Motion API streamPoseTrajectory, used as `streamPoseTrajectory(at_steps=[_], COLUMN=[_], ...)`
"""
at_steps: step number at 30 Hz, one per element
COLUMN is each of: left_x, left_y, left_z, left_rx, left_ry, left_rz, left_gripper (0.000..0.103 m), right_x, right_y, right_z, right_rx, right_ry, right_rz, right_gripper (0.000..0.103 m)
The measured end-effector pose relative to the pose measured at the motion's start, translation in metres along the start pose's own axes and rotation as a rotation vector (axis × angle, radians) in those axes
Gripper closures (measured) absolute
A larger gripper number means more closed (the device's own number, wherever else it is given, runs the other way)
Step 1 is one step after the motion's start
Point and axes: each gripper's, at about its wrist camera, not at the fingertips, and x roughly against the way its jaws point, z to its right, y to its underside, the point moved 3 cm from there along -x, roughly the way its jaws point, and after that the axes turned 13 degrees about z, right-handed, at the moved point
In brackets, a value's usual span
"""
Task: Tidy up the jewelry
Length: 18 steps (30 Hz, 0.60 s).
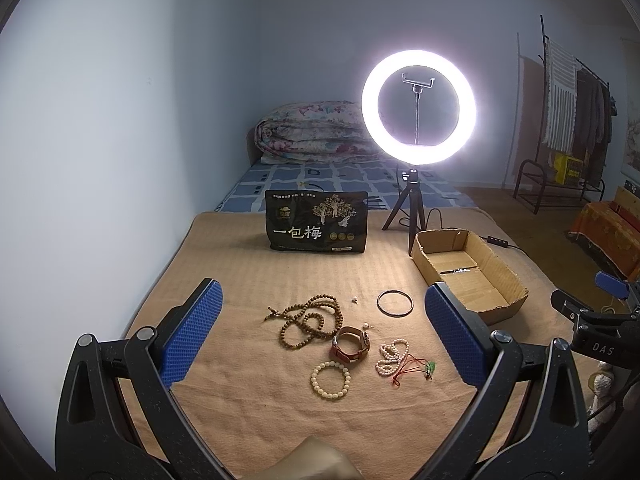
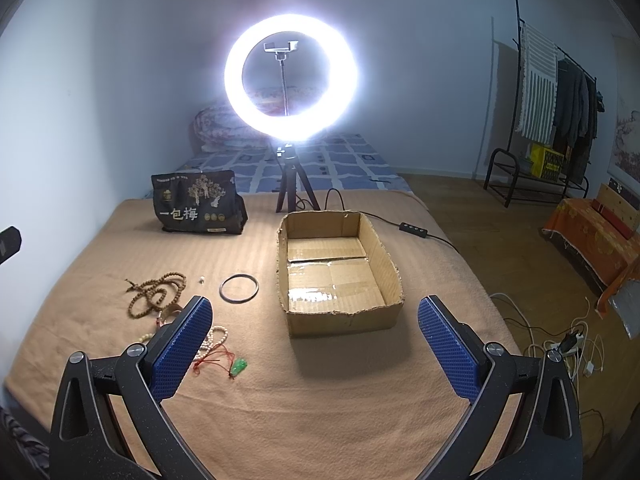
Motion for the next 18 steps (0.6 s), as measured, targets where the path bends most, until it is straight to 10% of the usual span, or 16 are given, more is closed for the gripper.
streamPoseTrajectory(at_steps=[18], left_x=[-0.01], left_y=[0.004], left_z=[-0.021], left_rx=[0.006], left_ry=[-0.055], left_rz=[-0.047], left_gripper=[0.0], right_x=[-0.009], right_y=[0.0], right_z=[-0.011], right_rx=[0.017], right_ry=[-0.008], right_rz=[-0.025], right_gripper=[0.001])
